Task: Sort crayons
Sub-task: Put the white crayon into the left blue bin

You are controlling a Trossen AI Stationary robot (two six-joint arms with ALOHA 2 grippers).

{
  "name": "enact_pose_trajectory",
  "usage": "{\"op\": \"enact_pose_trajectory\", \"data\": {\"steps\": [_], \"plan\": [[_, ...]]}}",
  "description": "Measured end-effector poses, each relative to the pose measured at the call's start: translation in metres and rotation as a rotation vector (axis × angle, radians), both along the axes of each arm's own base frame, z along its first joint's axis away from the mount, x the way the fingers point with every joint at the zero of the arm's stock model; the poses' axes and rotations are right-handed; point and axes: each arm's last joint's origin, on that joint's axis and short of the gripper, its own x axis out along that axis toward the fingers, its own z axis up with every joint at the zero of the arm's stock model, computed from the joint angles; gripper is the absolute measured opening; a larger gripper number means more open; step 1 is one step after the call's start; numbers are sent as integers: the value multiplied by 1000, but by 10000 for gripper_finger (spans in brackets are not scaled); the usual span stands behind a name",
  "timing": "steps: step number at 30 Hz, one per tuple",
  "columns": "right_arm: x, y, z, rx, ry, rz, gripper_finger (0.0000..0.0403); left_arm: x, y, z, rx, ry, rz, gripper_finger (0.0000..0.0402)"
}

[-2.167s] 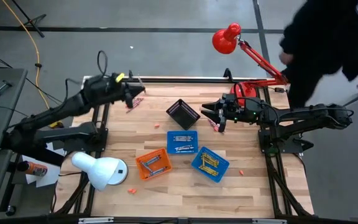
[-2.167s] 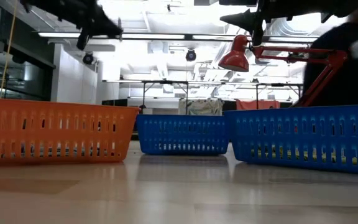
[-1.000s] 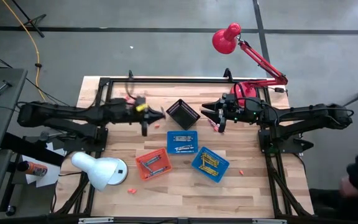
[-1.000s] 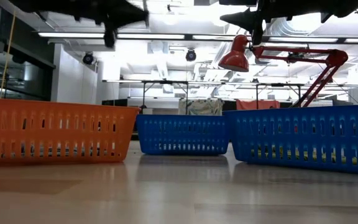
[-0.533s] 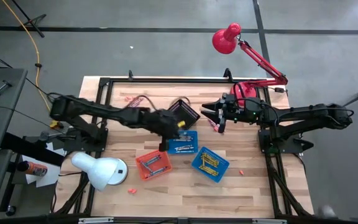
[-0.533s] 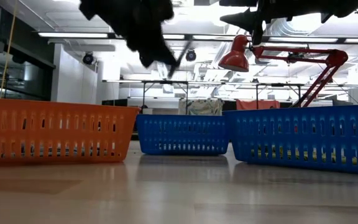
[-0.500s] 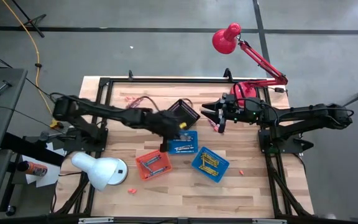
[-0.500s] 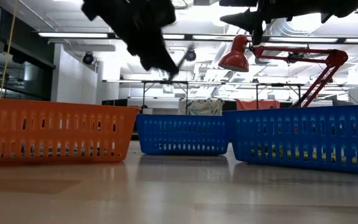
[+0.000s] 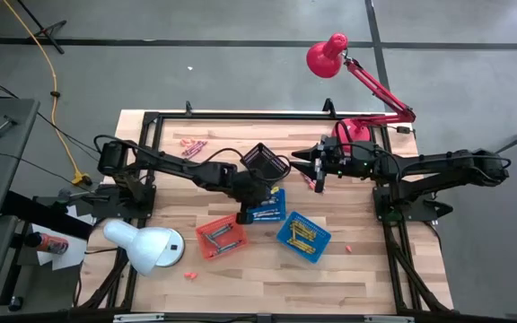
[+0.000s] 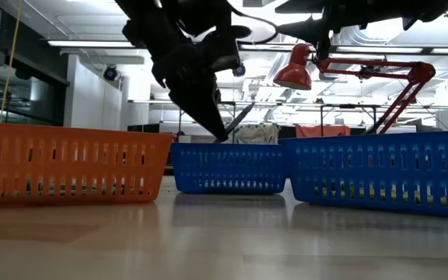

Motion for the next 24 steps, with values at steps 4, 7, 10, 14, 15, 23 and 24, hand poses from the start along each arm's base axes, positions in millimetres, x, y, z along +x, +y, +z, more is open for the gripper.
{"op": "enact_pose_trajectory", "data": {"steps": [4, 7, 10, 14, 15, 23, 24], "plan": [[0, 0, 0, 0, 0, 0, 167, -1, 0, 0, 0, 7, 0, 39], [0, 0, 0, 0, 0, 0, 167, -1, 0, -1, 0, 14, 0, 55], [0, 0, 0, 0, 0, 0, 167, -2, 0, -1, -1, 22, 1, 76], [0, 0, 0, 0, 0, 0, 167, -3, 0, 2, -8, 27, -2, 108], [0, 0, 0, 0, 0, 0, 167, -5, 1, 6, -7, 41, 2, 116], [0, 0, 2, -1, -17, 0, 167, -30, 28, 68, 19, -80, 136, 153], [0, 0, 2, -2, -23, 0, 167, -36, 32, 77, 12, -105, 160, 154]]}}
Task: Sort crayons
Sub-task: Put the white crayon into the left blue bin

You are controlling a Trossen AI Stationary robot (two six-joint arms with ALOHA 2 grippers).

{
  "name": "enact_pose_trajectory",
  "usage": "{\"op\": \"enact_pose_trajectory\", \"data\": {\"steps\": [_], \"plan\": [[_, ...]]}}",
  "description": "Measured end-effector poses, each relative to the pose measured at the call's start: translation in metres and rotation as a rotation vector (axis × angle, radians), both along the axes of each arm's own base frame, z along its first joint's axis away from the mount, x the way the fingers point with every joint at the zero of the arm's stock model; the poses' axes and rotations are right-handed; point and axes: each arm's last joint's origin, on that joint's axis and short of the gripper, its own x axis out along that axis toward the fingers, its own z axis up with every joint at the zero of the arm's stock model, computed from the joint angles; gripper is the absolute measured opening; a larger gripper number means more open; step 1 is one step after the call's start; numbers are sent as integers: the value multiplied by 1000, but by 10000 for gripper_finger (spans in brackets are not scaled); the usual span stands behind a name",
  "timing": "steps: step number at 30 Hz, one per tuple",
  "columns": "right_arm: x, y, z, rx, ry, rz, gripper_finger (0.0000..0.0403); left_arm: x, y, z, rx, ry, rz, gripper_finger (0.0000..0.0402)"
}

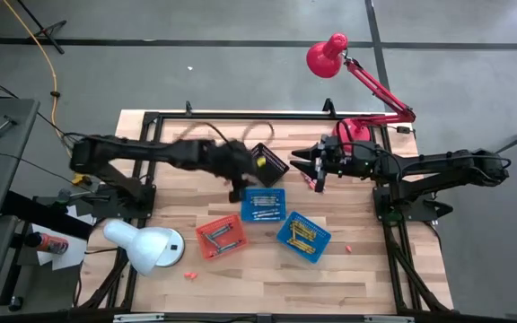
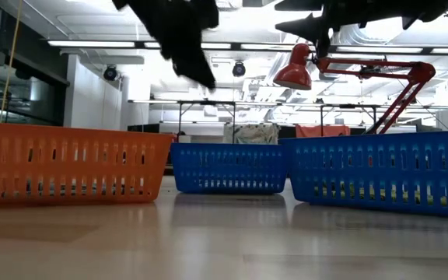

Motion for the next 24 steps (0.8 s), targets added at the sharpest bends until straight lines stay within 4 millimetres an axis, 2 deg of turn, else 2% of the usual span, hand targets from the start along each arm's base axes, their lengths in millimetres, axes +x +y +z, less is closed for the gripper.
{"op": "enact_pose_trajectory", "data": {"steps": [7, 10, 13, 16, 24], "plan": [[0, 0, 3, -2, -29, 0, 167, -43, 18, 71, 5, -291, 96, 155], [0, 0, 3, -2, -30, 0, 167, -58, 17, 92, 0, -395, 105, 155], [0, 0, 3, -2, -31, 0, 167, -68, 12, 104, -6, -452, 98, 155], [0, 0, 3, -2, -31, 0, 167, -73, 7, 103, -20, -504, 89, 155], [0, 0, 3, -2, -31, 0, 167, -91, 2, 54, -167, -688, 169, 155]]}}
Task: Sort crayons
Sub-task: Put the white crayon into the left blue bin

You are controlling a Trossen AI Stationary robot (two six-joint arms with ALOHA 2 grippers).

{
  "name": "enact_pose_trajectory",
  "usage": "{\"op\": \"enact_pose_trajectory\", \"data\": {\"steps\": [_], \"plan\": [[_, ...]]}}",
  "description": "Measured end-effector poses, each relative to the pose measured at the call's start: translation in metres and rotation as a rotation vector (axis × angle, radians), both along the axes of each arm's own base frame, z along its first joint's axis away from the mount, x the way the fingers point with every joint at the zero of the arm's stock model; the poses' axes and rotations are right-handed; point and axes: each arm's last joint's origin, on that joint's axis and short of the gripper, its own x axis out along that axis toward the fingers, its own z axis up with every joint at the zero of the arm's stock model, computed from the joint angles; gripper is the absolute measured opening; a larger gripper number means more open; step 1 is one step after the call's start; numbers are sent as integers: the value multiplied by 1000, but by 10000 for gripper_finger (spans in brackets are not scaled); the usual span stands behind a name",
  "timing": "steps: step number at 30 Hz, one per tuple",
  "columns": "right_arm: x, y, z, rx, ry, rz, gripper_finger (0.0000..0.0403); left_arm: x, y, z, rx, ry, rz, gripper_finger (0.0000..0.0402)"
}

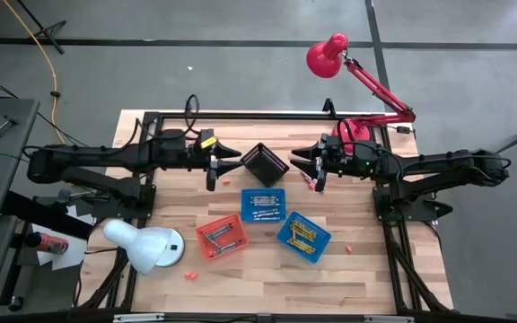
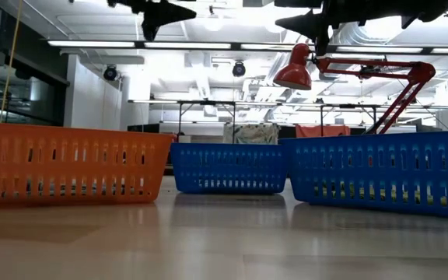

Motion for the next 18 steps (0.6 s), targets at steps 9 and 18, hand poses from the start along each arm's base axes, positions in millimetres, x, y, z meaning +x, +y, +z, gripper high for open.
{"op": "enact_pose_trajectory", "data": {"steps": [9, 18], "plan": [[0, 0, 0, 0, 0, 0, 167, -15, 0, -13, -13, -112, 68, 154], [0, 0, 0, 0, 0, 0, 167, -15, 1, -12, -11, -125, 77, 154]]}}
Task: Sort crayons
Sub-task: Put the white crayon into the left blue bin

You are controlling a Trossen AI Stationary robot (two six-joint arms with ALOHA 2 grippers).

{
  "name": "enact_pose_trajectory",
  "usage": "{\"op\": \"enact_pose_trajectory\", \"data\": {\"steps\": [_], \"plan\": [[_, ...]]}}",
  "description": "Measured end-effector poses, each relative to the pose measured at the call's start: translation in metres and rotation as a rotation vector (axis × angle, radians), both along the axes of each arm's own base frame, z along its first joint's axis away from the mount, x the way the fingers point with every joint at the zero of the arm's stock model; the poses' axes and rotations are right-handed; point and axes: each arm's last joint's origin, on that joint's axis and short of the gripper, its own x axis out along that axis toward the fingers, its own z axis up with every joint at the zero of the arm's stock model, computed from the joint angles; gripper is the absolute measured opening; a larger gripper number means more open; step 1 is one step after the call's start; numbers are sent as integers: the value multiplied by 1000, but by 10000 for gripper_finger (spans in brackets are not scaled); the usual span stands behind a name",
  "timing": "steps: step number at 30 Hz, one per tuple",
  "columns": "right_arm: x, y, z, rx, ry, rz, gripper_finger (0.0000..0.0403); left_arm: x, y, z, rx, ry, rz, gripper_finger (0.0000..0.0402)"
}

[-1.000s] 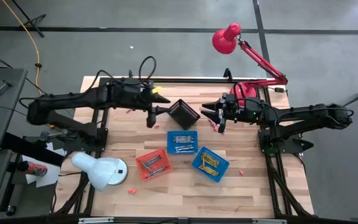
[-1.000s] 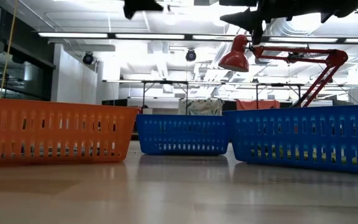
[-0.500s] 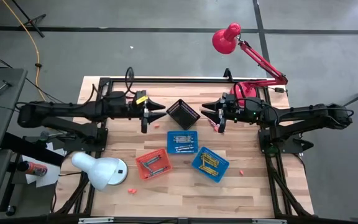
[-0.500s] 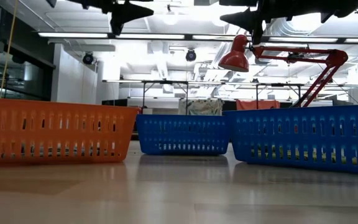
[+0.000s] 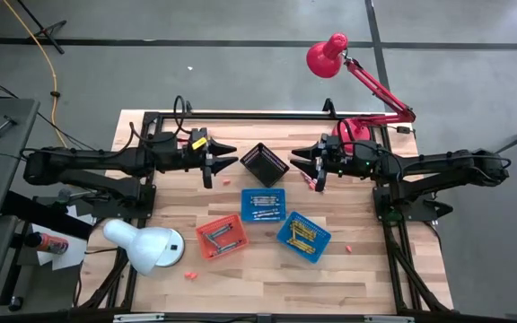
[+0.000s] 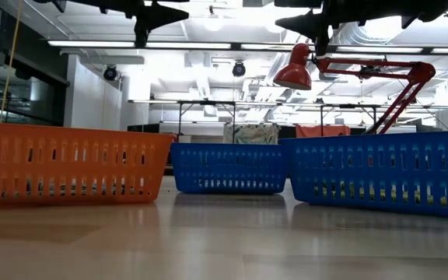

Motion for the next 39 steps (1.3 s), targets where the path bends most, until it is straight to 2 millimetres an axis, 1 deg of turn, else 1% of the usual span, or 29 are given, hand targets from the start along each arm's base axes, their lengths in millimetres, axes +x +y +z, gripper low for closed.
{"op": "enact_pose_trajectory", "data": {"steps": [4, 9, 11, 13, 15, 17, 19, 21, 23, 26, 29, 31, 33, 36, 39], "plan": [[0, 0, 0, 8, -1, 0, 167, 0, 0, -1, -1, 7, 0, 154], [0, -1, 0, 119, -17, -27, 167, 0, 0, -1, -1, 8, 0, 154], [1, -2, 5, 145, 23, -48, 167, 0, 0, -1, -1, 8, 0, 154], [2, -4, 15, 142, 124, -59, 167, 0, 0, -1, -1, 9, 0, 154], [1, -6, 23, 136, 299, -86, 167, 0, 0, -1, -1, 12, -1, 154], [-4, -10, 25, 142, 507, -135, 167, 0, 0, -1, -1, 14, -1, 154], [-12, -13, 22, 157, 711, -191, 167, 0, 0, -2, -1, 15, -1, 154], [-22, -15, 11, 192, 888, -228, 167, 0, 0, -2, -2, 22, -1, 154], [-31, -15, -7, 244, 1008, -252, 167, 0, 0, -3, -3, 31, -1, 154], [-41, -13, -41, 349, 1102, -251, 167, 0, 0, -4, -5, 46, -1, 154], [-49, -13, -77, 460, 1160, -233, 167, 0, 0, -4, -4, 46, -1, 154], [-51, -15, -95, 534, 1161, -238, 167, 0, 0, -4, -5, 46, -1, 154], [-50, -19, -103, 581, 1134, -259, 167, 0, 0, -4, -5, 44, -1, 154], [-46, -23, -110, 589, 1103, -276, 167, 0, 0, -4, -4, 44, -1, 154], [-41, -28, -116, 580, 1131, -289, 167, 0, 0, -4, -4, 44, -1, 154]]}}
